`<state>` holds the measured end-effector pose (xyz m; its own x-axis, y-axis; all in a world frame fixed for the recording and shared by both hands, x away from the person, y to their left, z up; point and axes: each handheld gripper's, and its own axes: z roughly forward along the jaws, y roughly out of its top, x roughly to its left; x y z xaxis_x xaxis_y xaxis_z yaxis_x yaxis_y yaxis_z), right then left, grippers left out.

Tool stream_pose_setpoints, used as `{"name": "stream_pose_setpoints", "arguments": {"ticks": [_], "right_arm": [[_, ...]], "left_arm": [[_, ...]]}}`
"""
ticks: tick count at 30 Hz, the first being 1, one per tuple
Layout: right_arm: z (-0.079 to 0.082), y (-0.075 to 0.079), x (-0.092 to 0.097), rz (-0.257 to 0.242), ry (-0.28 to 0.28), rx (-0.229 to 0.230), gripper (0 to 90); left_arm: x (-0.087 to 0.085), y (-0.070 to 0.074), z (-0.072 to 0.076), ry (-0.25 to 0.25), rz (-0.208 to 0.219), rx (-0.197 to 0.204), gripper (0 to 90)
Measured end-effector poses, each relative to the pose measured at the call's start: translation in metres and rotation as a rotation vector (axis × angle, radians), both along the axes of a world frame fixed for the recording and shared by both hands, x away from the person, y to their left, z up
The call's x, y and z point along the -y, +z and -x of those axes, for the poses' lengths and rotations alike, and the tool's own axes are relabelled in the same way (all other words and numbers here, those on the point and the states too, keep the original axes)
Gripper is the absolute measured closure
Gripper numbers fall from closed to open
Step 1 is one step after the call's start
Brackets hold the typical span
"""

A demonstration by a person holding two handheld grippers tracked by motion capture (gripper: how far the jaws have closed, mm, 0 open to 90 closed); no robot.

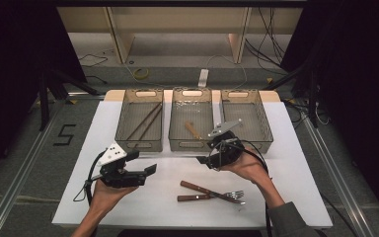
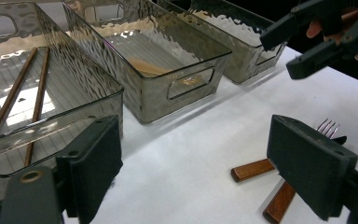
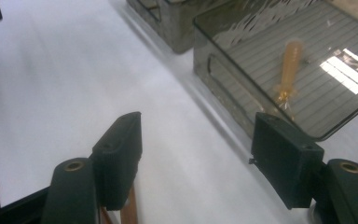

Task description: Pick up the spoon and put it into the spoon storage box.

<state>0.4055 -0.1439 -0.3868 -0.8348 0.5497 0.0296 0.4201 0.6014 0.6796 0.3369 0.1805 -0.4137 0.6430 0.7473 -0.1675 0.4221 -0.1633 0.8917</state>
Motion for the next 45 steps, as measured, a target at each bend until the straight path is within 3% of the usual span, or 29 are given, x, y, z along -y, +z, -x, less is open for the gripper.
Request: {"name": "stream_pose_setpoints", "arguments": {"ticks": [14,45], "right_arm": [[0.012,-0.013,-0.002,0.045,0.042,-0.043,32.8],[0.027,-0.04,-0.017,0.191,0.118,-0.133,34.3]], "left_arm": [[0.001,0.0,0.0,-0.005,-0.005,0.005,17.1],[0.001,0.0,-0.001,-0.004,0.005,0.001,17.1]]}}
